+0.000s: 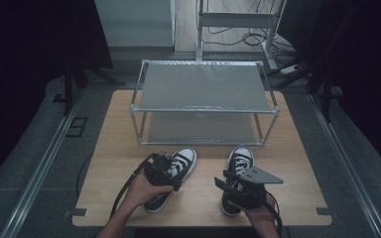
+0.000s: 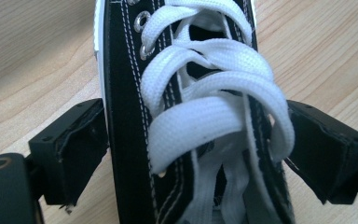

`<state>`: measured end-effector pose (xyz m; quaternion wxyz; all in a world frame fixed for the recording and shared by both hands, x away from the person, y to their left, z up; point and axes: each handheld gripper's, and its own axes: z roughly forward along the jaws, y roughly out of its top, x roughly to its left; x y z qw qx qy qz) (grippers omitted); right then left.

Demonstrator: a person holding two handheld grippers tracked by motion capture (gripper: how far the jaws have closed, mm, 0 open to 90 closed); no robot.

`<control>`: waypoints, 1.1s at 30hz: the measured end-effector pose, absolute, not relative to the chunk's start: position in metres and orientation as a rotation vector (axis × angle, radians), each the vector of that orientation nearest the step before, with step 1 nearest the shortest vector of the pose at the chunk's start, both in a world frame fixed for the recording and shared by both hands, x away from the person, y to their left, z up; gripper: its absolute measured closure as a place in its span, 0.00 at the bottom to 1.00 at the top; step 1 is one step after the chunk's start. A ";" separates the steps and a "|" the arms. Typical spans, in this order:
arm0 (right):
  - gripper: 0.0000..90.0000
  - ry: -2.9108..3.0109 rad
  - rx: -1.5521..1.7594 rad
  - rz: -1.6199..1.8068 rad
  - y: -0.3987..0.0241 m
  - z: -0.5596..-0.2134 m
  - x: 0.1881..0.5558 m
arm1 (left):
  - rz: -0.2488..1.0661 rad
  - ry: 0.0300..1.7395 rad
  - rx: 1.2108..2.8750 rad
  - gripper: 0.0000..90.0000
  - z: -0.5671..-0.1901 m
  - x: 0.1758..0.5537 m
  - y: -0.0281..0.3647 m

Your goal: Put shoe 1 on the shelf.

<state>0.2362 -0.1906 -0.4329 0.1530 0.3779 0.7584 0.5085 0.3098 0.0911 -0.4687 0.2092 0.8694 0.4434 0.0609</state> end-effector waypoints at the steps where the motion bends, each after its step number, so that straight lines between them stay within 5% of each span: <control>1: 0.62 2.175 1.084 1.457 -0.191 -0.433 0.236 | 0.169 1.233 2.418 0.10 -0.469 0.310 0.091; 18: 0.61 2.173 1.093 1.438 -0.191 -0.435 0.238 | 0.074 1.323 2.475 0.12 -0.480 0.322 0.091; 33: 0.61 2.163 1.098 1.430 -0.195 -0.435 0.239 | 0.150 1.220 2.415 0.16 -0.471 0.314 0.095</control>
